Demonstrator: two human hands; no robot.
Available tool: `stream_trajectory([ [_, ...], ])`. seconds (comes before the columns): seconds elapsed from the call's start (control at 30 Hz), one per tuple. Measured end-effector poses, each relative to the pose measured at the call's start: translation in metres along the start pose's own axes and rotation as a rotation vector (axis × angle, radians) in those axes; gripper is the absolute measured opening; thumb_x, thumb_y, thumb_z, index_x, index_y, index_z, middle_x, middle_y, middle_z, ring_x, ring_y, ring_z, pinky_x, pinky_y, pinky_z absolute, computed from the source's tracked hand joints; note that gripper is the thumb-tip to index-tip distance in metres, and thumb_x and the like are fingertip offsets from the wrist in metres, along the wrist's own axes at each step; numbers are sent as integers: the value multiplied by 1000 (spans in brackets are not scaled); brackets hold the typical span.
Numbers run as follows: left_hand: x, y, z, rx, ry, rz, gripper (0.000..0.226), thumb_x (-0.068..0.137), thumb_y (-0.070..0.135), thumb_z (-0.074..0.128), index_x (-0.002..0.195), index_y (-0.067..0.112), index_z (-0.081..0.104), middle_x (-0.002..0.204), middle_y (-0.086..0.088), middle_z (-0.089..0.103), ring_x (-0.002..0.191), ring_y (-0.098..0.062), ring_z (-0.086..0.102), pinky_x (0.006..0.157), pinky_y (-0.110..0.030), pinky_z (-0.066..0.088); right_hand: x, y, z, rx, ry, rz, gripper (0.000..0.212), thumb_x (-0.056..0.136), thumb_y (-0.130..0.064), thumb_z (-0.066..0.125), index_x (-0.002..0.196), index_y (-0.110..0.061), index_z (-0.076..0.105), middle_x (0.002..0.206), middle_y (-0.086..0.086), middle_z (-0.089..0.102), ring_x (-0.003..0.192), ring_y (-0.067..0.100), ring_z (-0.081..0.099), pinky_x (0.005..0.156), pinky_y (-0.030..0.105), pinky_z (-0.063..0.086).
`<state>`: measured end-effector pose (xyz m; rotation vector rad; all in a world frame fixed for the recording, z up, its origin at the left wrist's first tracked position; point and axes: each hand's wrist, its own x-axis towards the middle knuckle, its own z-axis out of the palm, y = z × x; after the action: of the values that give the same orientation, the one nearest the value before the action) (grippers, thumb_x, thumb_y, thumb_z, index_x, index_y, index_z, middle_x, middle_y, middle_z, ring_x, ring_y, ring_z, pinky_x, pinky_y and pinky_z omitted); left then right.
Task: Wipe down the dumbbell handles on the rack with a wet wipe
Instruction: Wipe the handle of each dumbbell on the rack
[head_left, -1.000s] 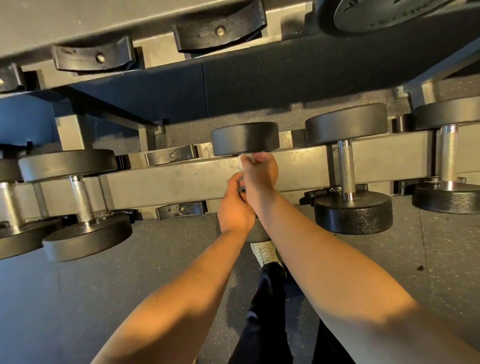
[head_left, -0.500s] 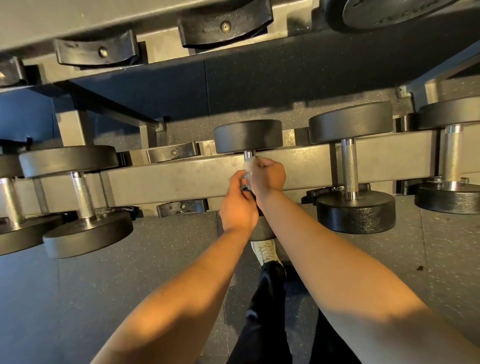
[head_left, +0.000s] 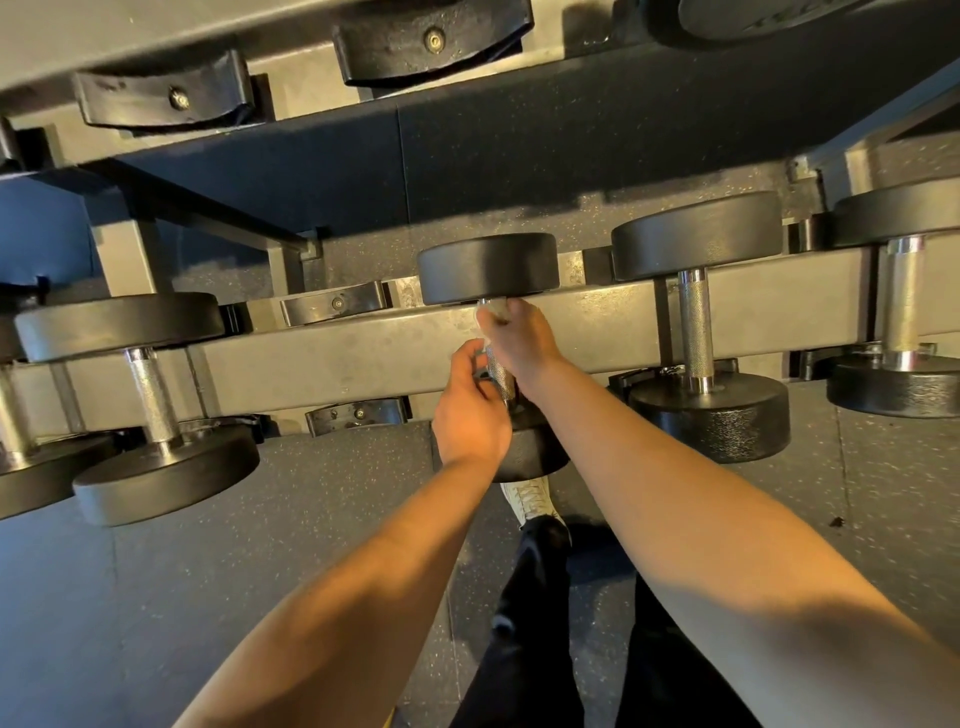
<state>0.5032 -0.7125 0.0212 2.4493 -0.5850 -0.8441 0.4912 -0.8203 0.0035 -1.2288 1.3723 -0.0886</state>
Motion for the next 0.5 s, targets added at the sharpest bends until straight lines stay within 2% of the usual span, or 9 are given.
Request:
stream_trajectory([
  [0.07, -1, 1, 0, 8, 4, 0, 50, 100, 9, 43, 142, 36, 40, 120, 3, 71, 91, -27, 69, 77, -40, 55, 2, 4, 2, -120, -33, 1, 38, 102, -33, 48, 128, -7, 54, 122, 16, 52, 105, 27, 57, 85, 33, 52],
  [0.13, 0, 1, 0, 8, 2, -6, 50, 100, 9, 42, 143, 34, 42, 120, 4, 71, 93, -26, 68, 78, -39, 55, 0, 2, 1, -218, -42, -6, 40, 104, -35, 41, 133, -8, 51, 129, 18, 44, 115, 32, 52, 103, 43, 45],
  [0.2, 1, 0, -1, 5, -4, -24, 51, 101, 10, 42, 146, 32, 42, 123, 6, 70, 98, -24, 68, 79, -34, 52, -3, 4, -2, -305, -51, -29, 41, 107, -32, 35, 134, -8, 51, 130, 17, 43, 118, 32, 50, 105, 39, 40],
  [0.33, 1, 1, -1, -1, -14, -57, 54, 103, 12, 41, 153, 30, 36, 130, 10, 67, 106, -20, 66, 81, -25, 43, -19, 21, -10, -377, -52, -50, 39, 109, -25, 32, 132, -3, 55, 130, 17, 47, 116, 29, 52, 96, 33, 42],
  [0.43, 1, 3, -1, -5, -12, -58, 53, 104, 12, 41, 154, 30, 36, 130, 9, 67, 105, -21, 66, 82, -28, 45, -29, 37, -15, -465, -108, -65, 34, 107, -18, 36, 123, -1, 60, 125, 19, 50, 114, 33, 51, 96, 37, 41],
  [0.5, 2, 2, -1, -11, -10, -57, 53, 104, 12, 40, 154, 31, 37, 131, 9, 67, 107, -21, 66, 85, -28, 47, -31, 44, -17, -546, -156, -42, 34, 105, -19, 38, 125, -3, 60, 126, 19, 50, 117, 34, 48, 98, 39, 40],
])
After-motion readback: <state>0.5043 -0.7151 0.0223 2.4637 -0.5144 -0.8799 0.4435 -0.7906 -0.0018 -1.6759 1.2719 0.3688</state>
